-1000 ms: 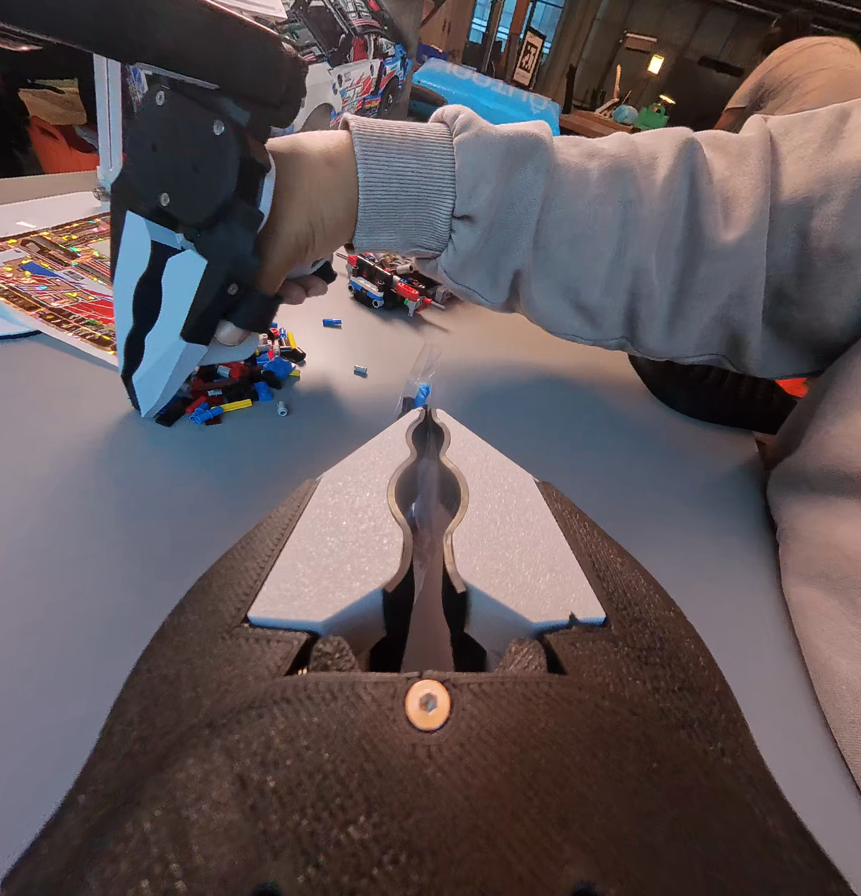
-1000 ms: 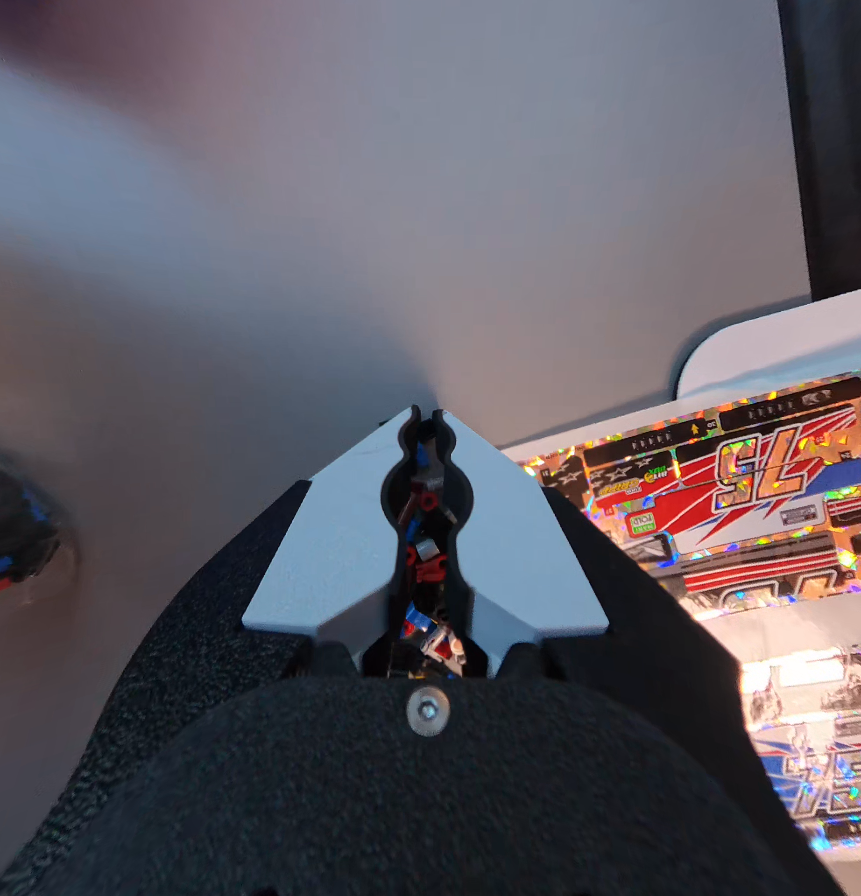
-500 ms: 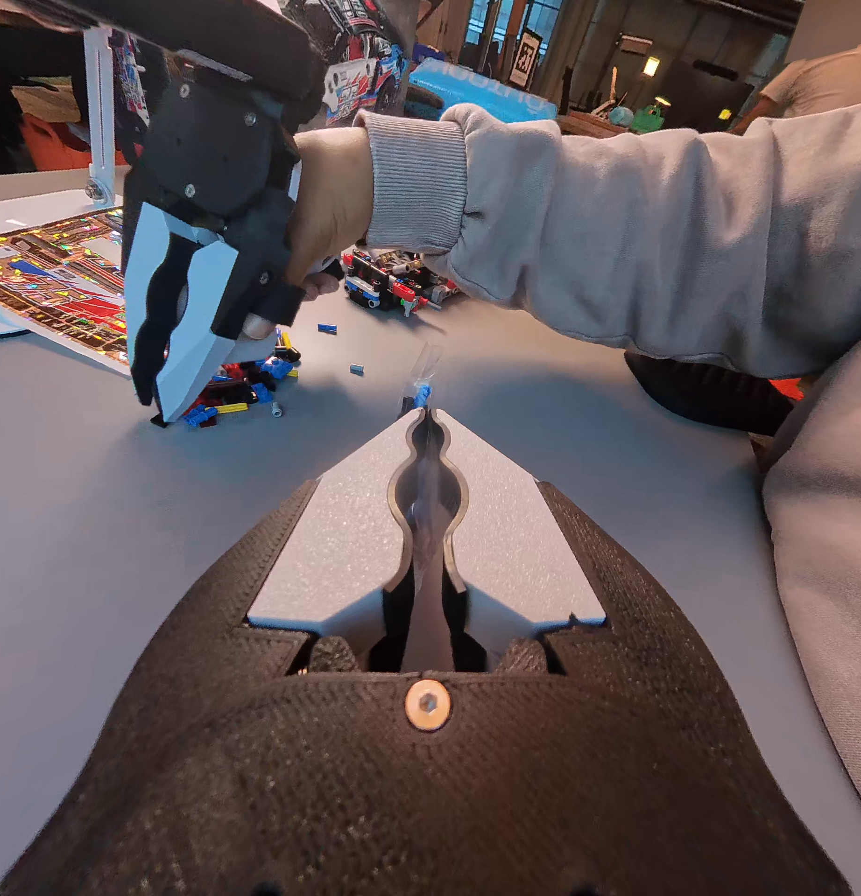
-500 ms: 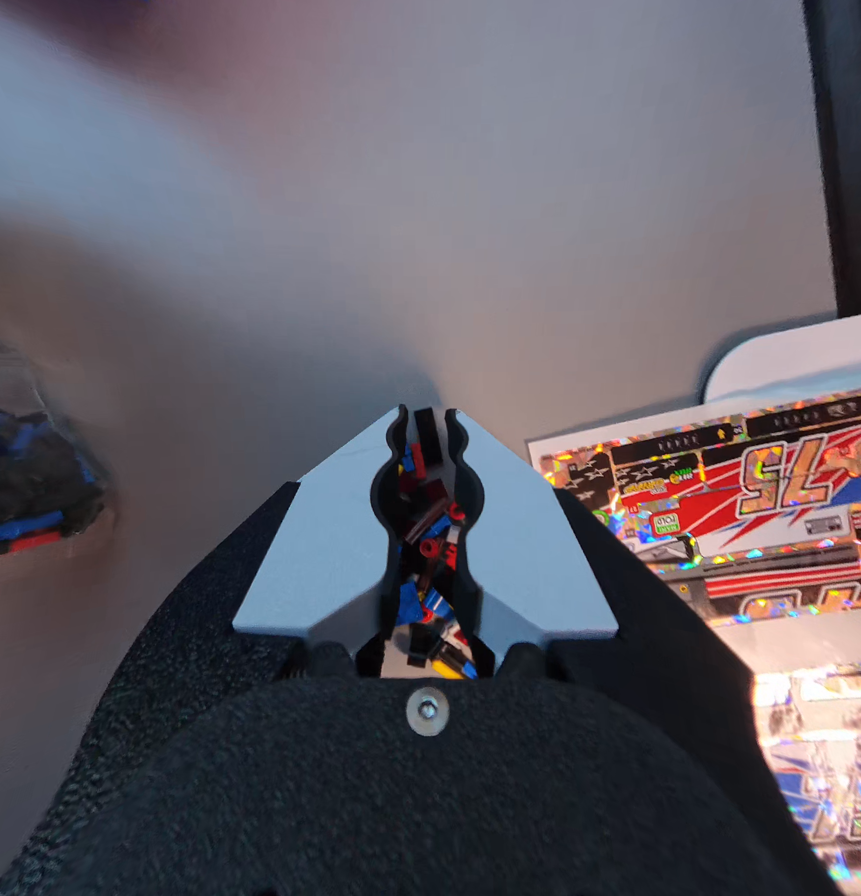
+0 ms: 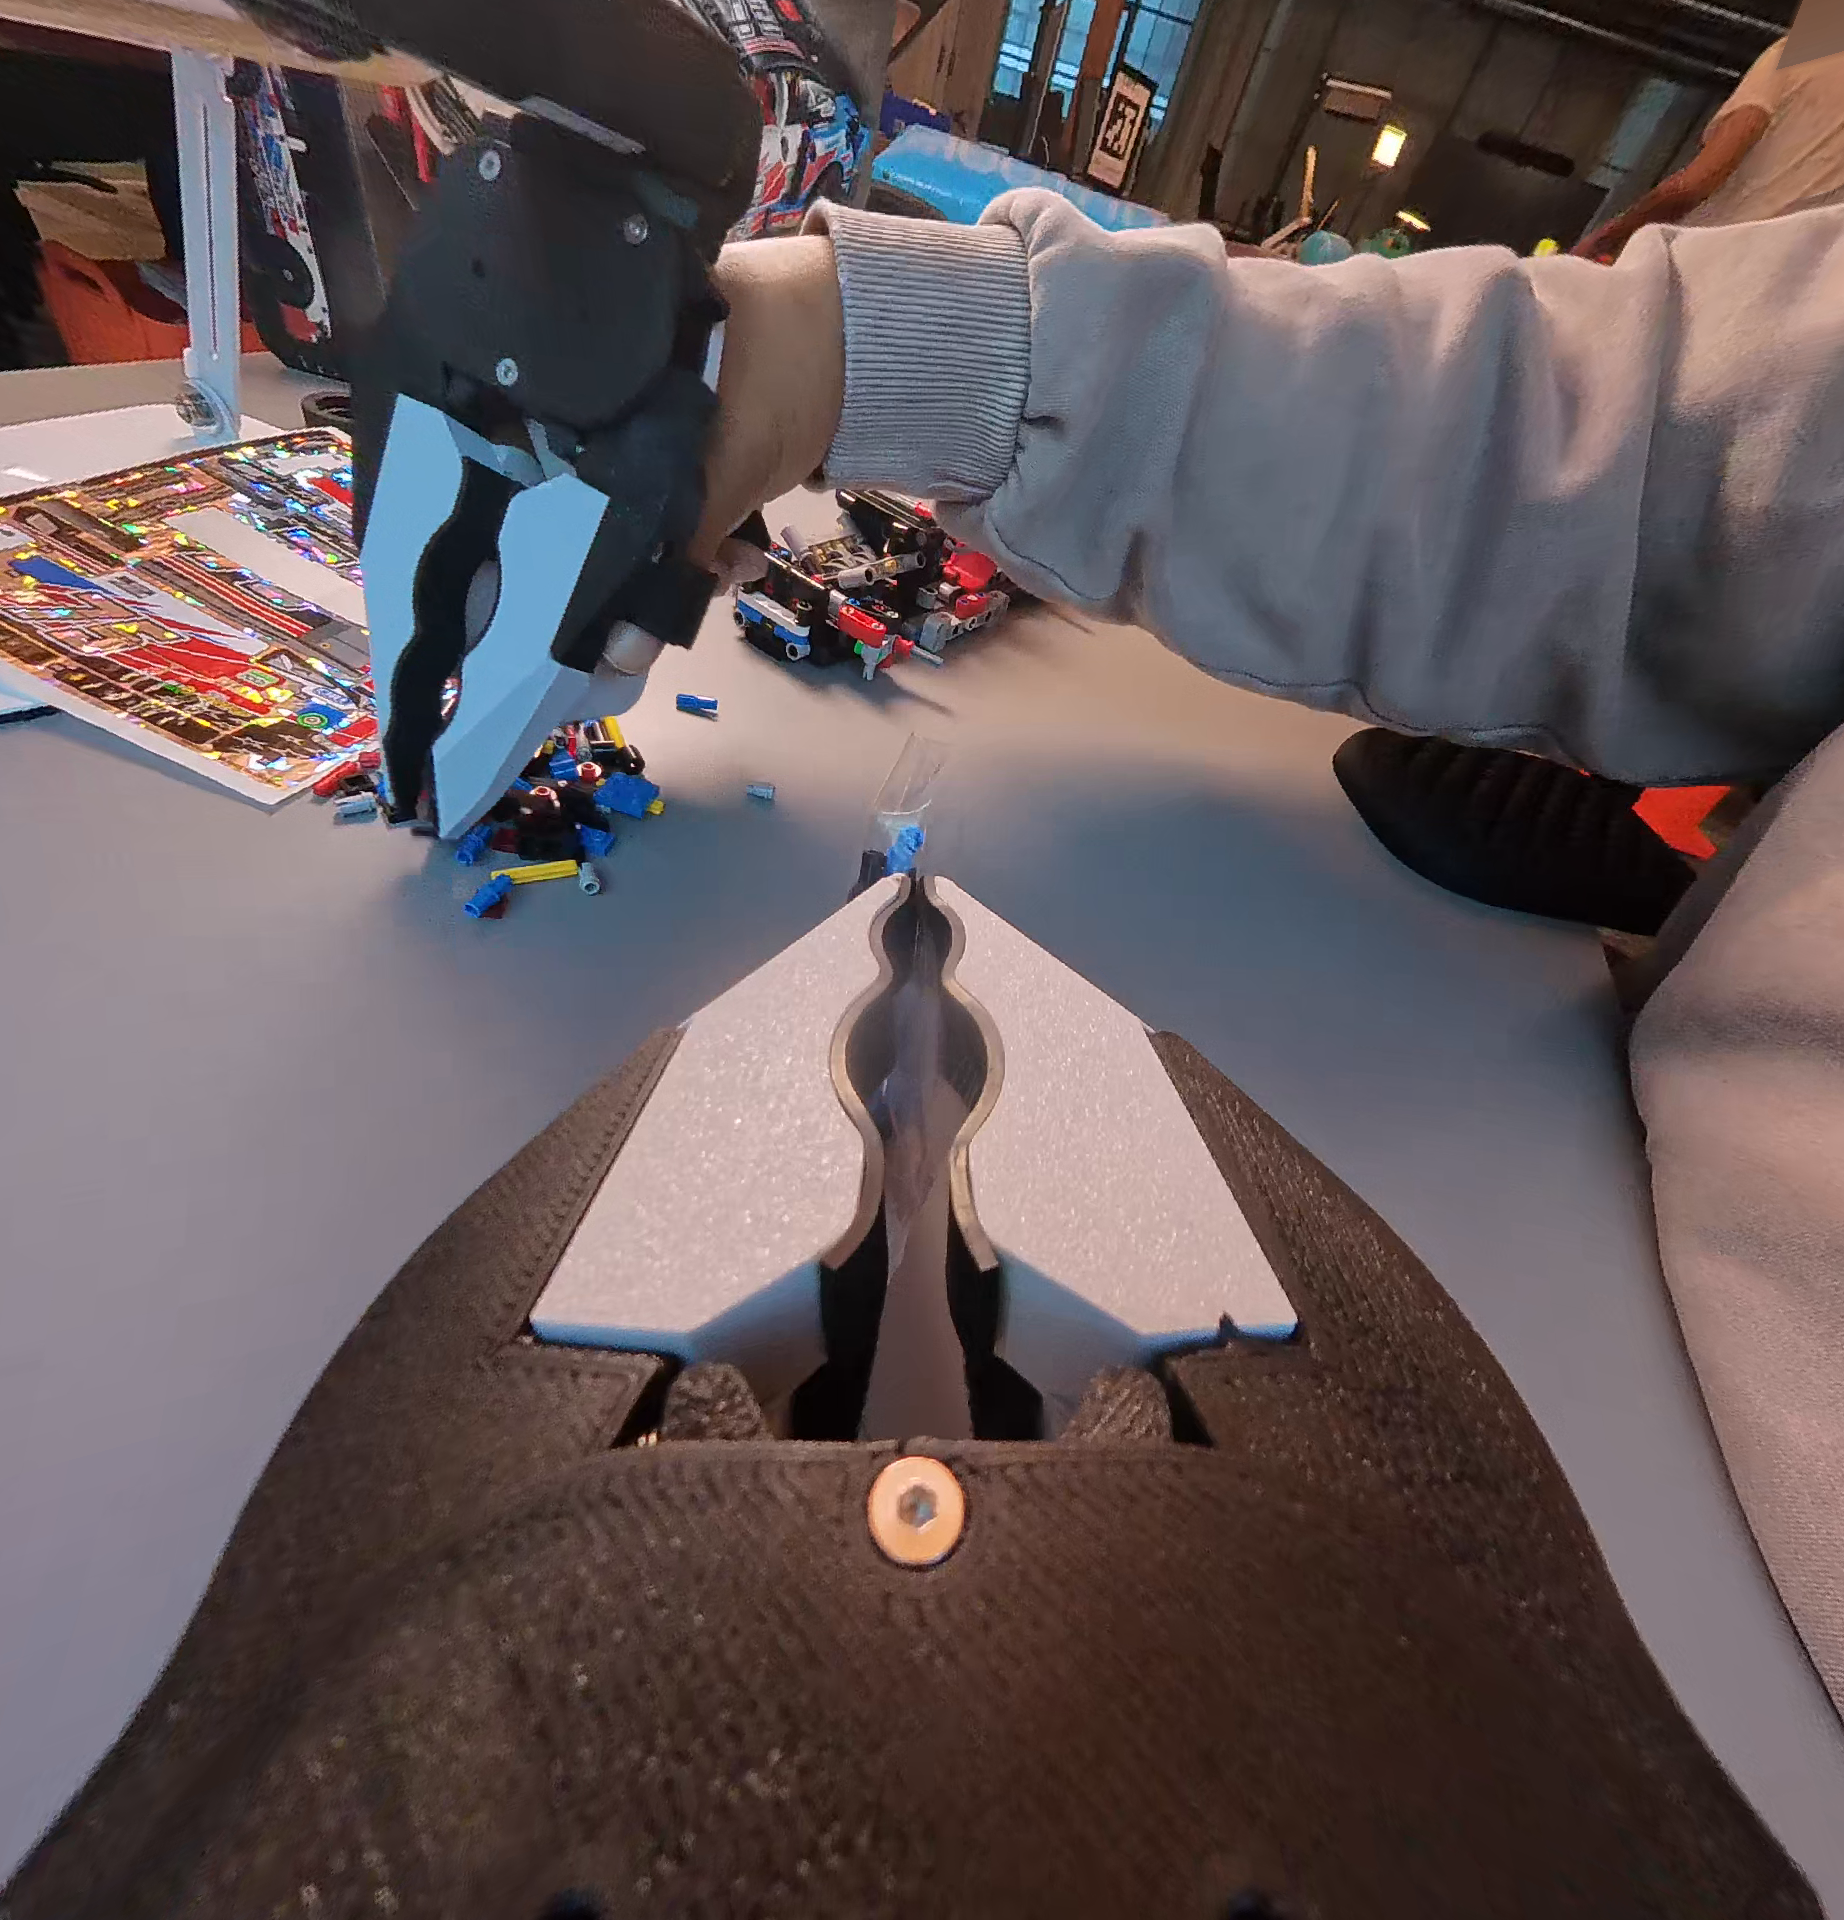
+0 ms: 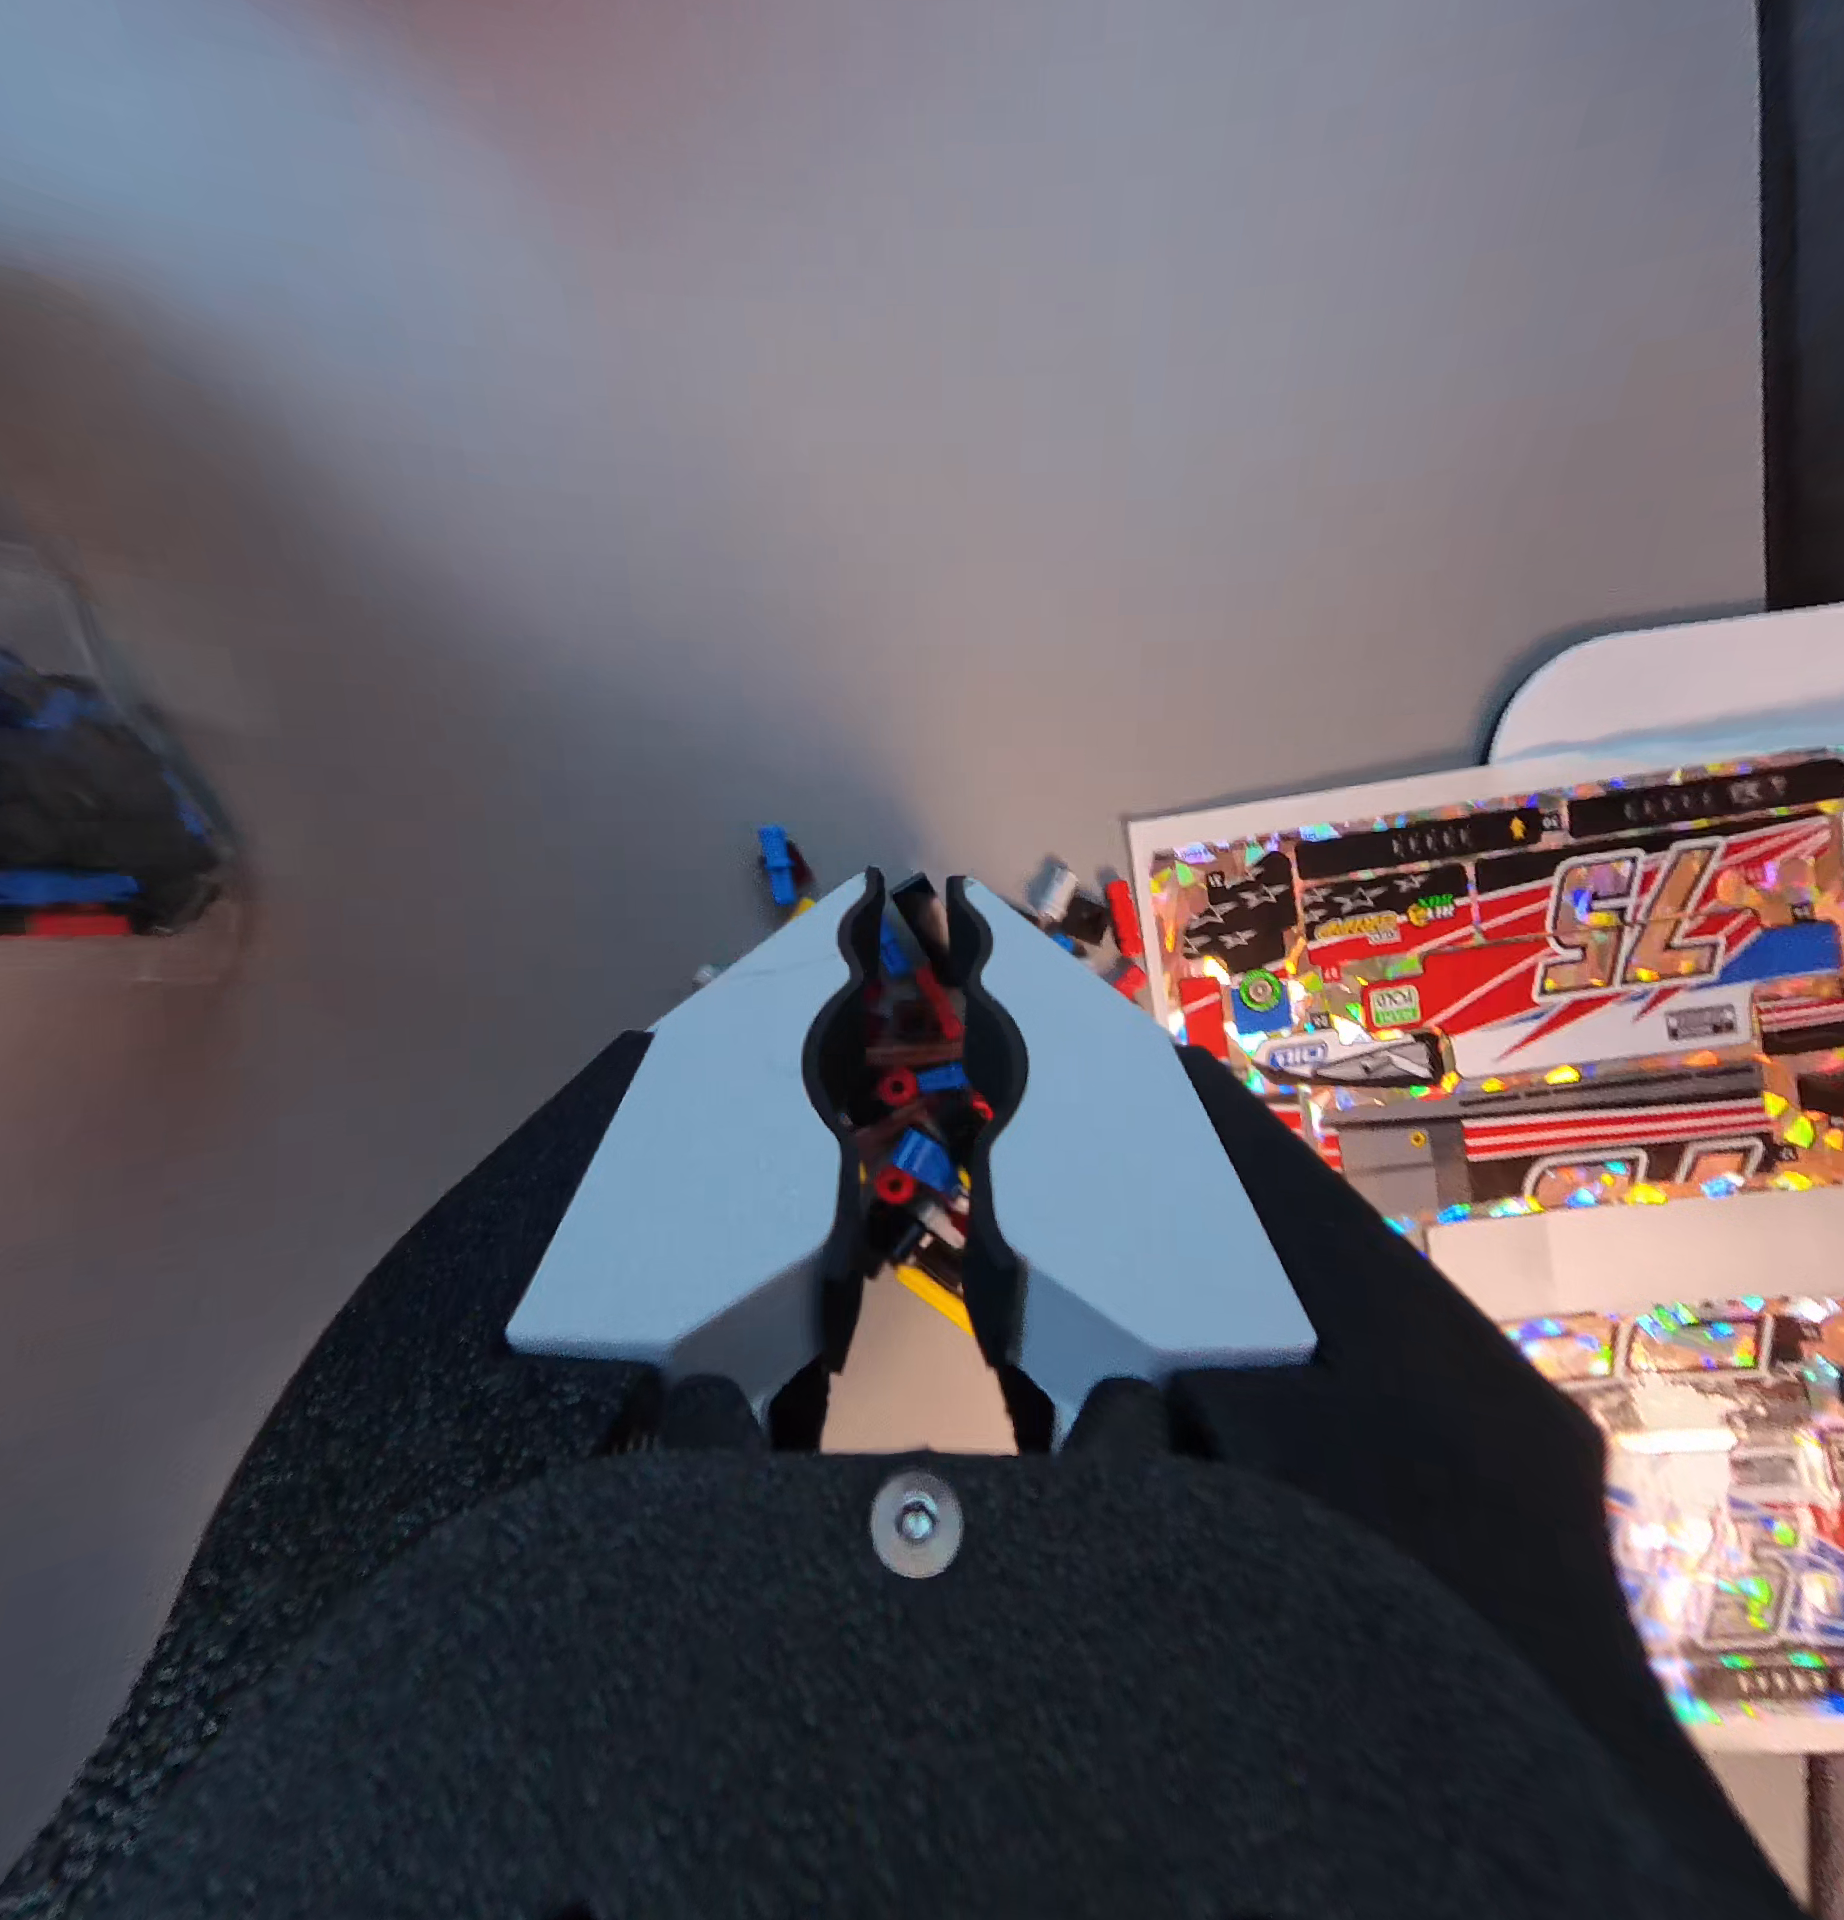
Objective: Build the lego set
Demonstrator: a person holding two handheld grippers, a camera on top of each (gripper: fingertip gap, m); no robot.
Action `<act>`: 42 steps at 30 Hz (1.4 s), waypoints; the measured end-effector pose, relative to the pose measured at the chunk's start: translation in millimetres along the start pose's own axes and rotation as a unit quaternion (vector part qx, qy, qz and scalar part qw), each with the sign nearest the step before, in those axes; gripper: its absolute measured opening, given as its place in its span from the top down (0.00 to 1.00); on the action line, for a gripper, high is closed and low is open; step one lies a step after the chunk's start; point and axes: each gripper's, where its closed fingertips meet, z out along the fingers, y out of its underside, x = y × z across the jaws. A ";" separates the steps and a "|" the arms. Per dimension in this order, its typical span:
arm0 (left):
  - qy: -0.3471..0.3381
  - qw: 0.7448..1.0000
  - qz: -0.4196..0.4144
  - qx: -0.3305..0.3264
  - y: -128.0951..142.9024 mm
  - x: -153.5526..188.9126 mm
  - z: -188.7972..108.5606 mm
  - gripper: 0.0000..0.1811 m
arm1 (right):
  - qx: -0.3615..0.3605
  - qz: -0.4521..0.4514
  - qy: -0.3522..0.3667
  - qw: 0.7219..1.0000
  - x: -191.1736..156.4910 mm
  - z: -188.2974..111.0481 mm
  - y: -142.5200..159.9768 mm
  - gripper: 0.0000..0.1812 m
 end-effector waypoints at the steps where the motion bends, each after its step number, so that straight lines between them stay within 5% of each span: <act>1: 0.000 1.000 -0.001 0.000 0.0 -0.1 0.1 1.00 | 0.008 -0.006 -0.010 1.000 -7.0 1.3 -4.9 0.93; 5: 0.000 1.000 -0.004 0.002 0.0 -0.2 0.2 1.00 | -0.013 -0.041 -0.019 0.999 -22.8 14.4 -5.5 0.91; 14: 0.004 1.000 -0.003 0.001 0.0 0.4 0.7 1.00 | -0.044 -0.054 0.004 0.998 -4.7 -7.0 26.7 0.98; 23: 0.002 1.000 -0.002 0.000 0.4 0.8 0.7 1.00 | 0.025 -0.015 0.011 1.000 -8.2 10.9 -11.2 0.91; 33: 0.003 1.000 -0.003 0.002 0.0 -0.8 0.1 1.00 | -0.028 -0.053 0.014 0.998 -2.2 -7.3 21.4 0.99; 42: -0.001 1.000 -0.002 0.003 0.1 -1.0 0.2 1.00 | -0.007 -0.091 -0.038 0.995 -40.3 -3.7 17.0 0.96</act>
